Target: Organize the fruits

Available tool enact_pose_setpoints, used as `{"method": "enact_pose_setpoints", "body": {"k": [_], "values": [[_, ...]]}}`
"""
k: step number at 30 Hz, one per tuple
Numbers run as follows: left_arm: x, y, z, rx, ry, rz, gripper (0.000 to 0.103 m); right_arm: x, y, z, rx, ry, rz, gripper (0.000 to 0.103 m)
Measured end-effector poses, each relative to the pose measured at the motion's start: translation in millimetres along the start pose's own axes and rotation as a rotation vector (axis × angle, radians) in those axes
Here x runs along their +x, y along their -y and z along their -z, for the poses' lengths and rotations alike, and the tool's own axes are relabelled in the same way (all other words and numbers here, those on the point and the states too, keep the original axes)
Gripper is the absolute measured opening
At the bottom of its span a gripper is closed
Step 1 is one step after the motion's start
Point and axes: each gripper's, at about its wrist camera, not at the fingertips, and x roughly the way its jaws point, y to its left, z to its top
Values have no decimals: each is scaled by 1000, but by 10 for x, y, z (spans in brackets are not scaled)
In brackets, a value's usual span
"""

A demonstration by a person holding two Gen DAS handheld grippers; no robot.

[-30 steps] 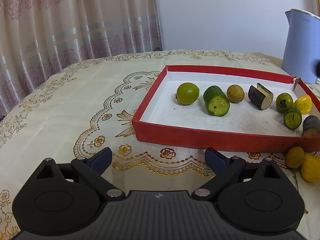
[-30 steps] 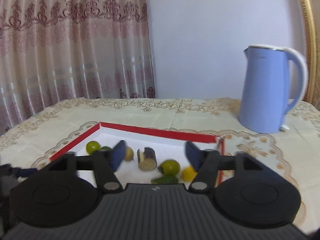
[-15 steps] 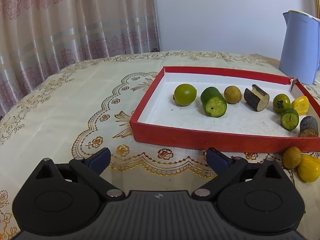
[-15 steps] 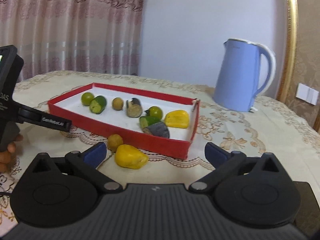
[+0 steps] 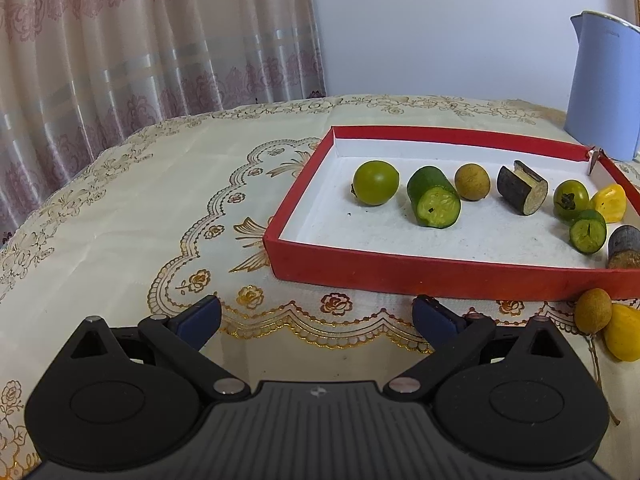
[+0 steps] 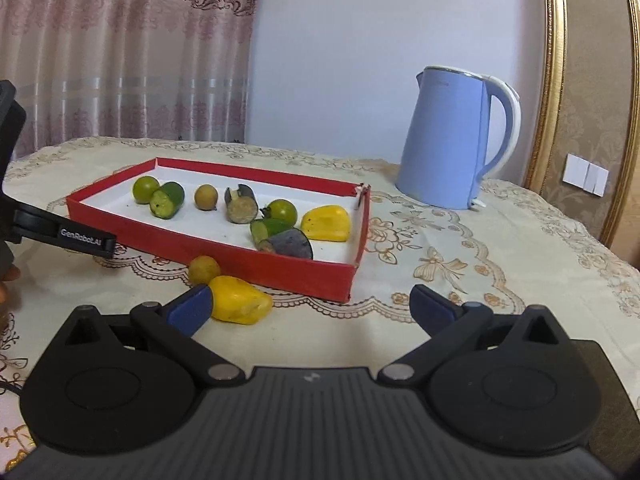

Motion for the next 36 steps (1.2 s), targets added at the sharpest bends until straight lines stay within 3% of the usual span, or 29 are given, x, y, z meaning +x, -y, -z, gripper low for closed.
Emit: {"method": "enact_pose_setpoints", "body": {"k": [6, 12, 16, 18, 19, 21, 24, 28, 30, 33, 36], "values": [[-1, -8, 0, -3, -5, 2, 102, -94, 29, 18, 11, 48, -43, 103], [2, -11, 1, -4, -5, 3, 102, 6, -42, -10, -108, -46, -142, 103], [2, -13, 0, -4, -6, 3, 102, 28, -104, -55, -147, -36, -157, 99], [0, -14, 1, -4, -6, 4, 102, 77, -111, -82, -139, -45, -165, 82], [2, -15, 0, -5, -6, 4, 103, 104, -106, -89, -141, -52, -171, 78], [0, -14, 0, -5, -6, 4, 103, 163, -103, -93, -140, -76, -185, 57], [4, -17, -1, -4, -6, 4, 103, 258, -71, -103, -118, -114, -243, 35], [2, -18, -2, -5, -6, 4, 103, 372, -77, -148, -114, -132, -276, 43], [4, -19, -2, -5, -7, 4, 103, 439, -104, -161, -128, -142, -282, 59], [0, -19, -2, -6, -7, 5, 103, 488, -143, -161, -159, -162, -299, 44], [6, -19, -2, -7, -8, 6, 103, 397, -134, -156, -211, -153, -308, 41]]}}
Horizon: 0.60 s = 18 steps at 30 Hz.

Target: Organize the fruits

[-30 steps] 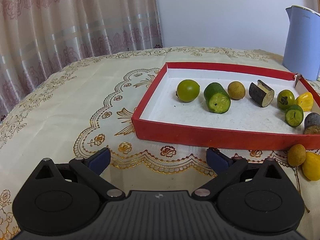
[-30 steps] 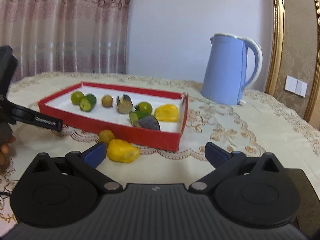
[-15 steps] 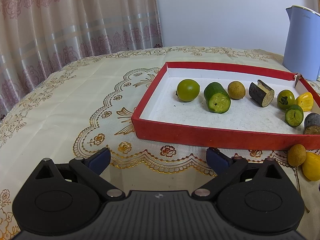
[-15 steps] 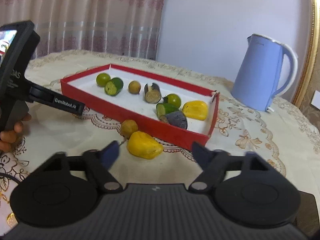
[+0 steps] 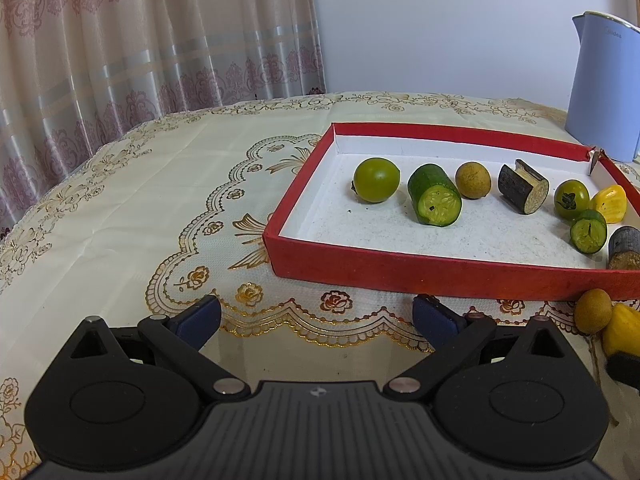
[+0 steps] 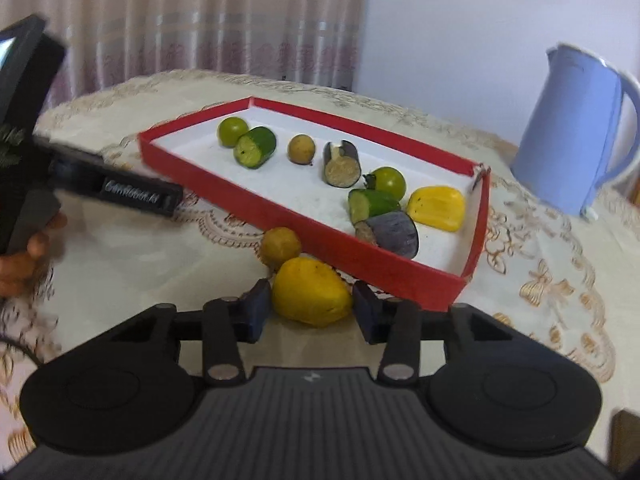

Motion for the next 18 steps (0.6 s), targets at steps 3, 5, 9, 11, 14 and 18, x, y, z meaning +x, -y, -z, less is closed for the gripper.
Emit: {"method": "enact_pose_setpoints", "body": {"k": [3, 5, 9, 11, 14, 18], "values": [[0, -4, -1, 0, 0, 0, 103, -140, 24, 62, -20, -4, 7, 41], [-1, -4, -1, 0, 0, 0, 103, -237, 57, 124, -13, -13, 13, 41], [-3, -5, -4, 0, -1, 0, 103, -436, 65, 235, -34, -14, -78, 55], [4, -9, 0, 1, -1, 0, 103, -516, 113, 246, -19, 8, -102, 55], [1, -8, 0, 0, -1, 1, 103, -508, 241, 237, -30, 19, -100, 54], [2, -12, -3, 0, -2, 1, 103, -338, 480, 195, -64, -21, -144, 51]]}}
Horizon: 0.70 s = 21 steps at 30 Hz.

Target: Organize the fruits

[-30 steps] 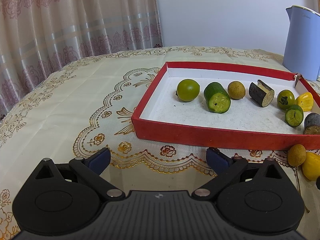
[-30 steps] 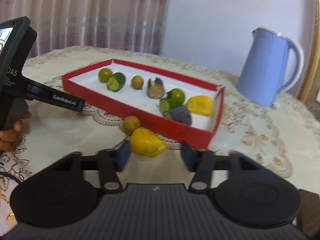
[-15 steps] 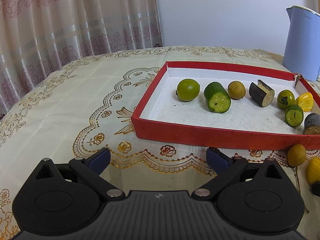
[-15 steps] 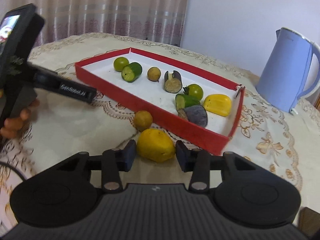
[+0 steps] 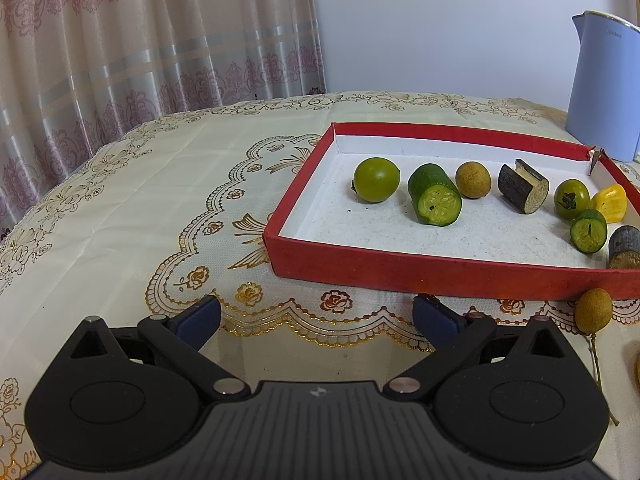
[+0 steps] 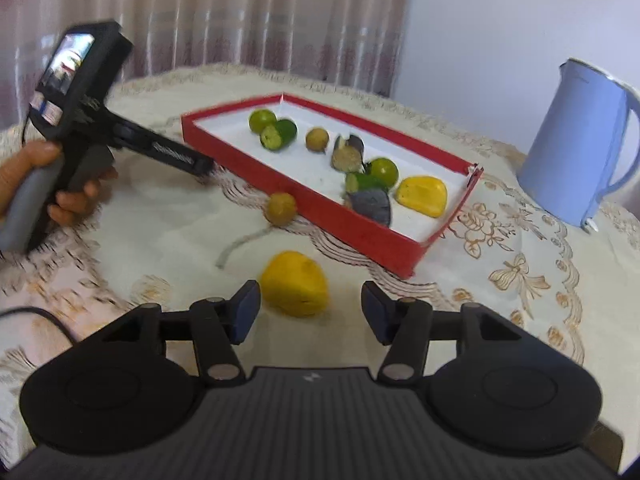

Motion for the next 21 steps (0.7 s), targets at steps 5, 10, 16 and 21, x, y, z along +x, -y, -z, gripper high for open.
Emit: {"method": "enact_pose_setpoints", "body": {"k": [5, 10, 16, 21], "values": [[0, -1, -1, 0, 0, 0, 103, 31, 36, -12, 7, -9, -81, 35], [-1, -1, 1, -1, -1, 1, 103, -21, -146, 18, 52, 32, -252, 30], [0, -3, 2, 0, -1, 1, 103, -80, -95, -87, -24, 60, -162, 51], [5, -1, 10, -5, -3, 4, 103, 24, -24, -122, -63, 36, -215, 78]]}}
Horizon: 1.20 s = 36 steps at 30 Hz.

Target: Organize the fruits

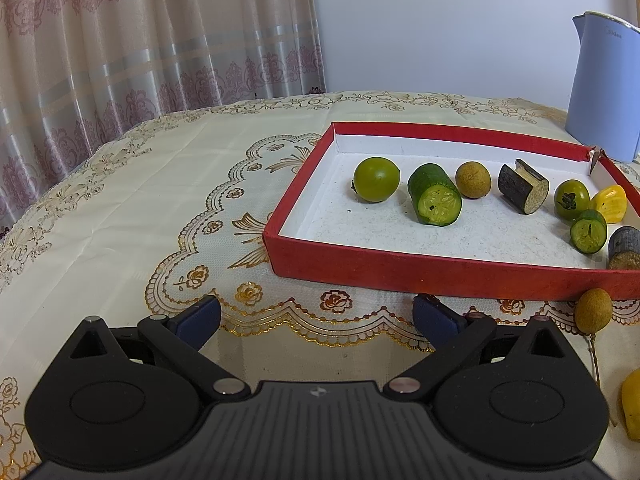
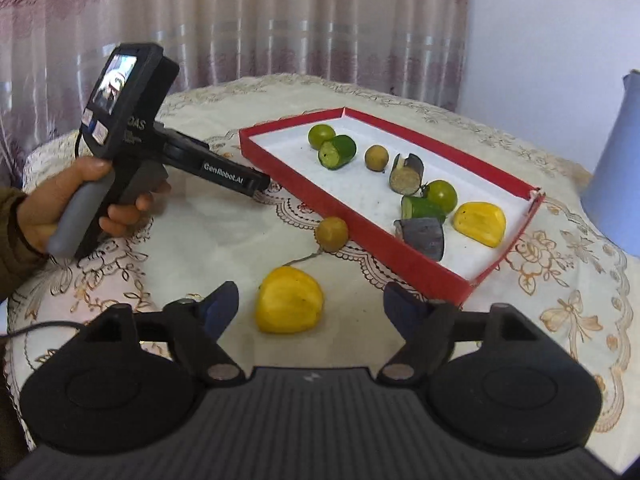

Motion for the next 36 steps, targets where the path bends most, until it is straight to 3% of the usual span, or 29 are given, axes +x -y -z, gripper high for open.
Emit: {"method": "enact_pose_setpoints", "body": {"k": [5, 8, 10, 11, 15, 19, 22, 24, 27, 28, 29, 30, 34, 36], "values": [[4, -5, -3, 0, -1, 0, 103, 127, -106, 11, -2, -16, 11, 71], [1, -3, -3, -1, -1, 1, 103, 239, -147, 40, 25, -40, 37, 59], [1, -5, -5, 0, -1, 0, 103, 241, -162, 66, 61, -24, 43, 42], [2, -8, -7, 0, -1, 0, 103, 233, -180, 75, 73, -19, 62, 39], [-25, -22, -4, -8, 15, 18, 103, 180, -300, 118, 103, 10, 153, 38], [-197, 27, 21, 10, 92, 141, 103, 21, -399, 208, 152, 71, 371, 38], [-367, 171, 50, 71, 137, 286, 103, -115, -366, 327, 229, 123, 362, 38], [-483, 311, 77, 132, 162, 335, 103, -141, -341, 370, 259, 129, 352, 38], [-634, 591, 136, 258, 200, 302, 102, -165, -341, 357, 258, 144, 386, 38], [-661, 679, 159, 303, 208, 273, 88, -158, -344, 347, 261, 145, 388, 38], [-679, 778, 180, 347, 206, 244, 47, -146, -346, 345, 263, 146, 393, 38], [-673, 832, 178, 367, 186, 233, 33, -132, -350, 345, 259, 142, 397, 38], [-558, 874, 94, 310, 70, 345, 32, -144, -409, 345, 241, 153, 431, 38], [-526, 848, 62, 273, 46, 402, 41, -158, -395, 350, 253, 156, 435, 38]]}}
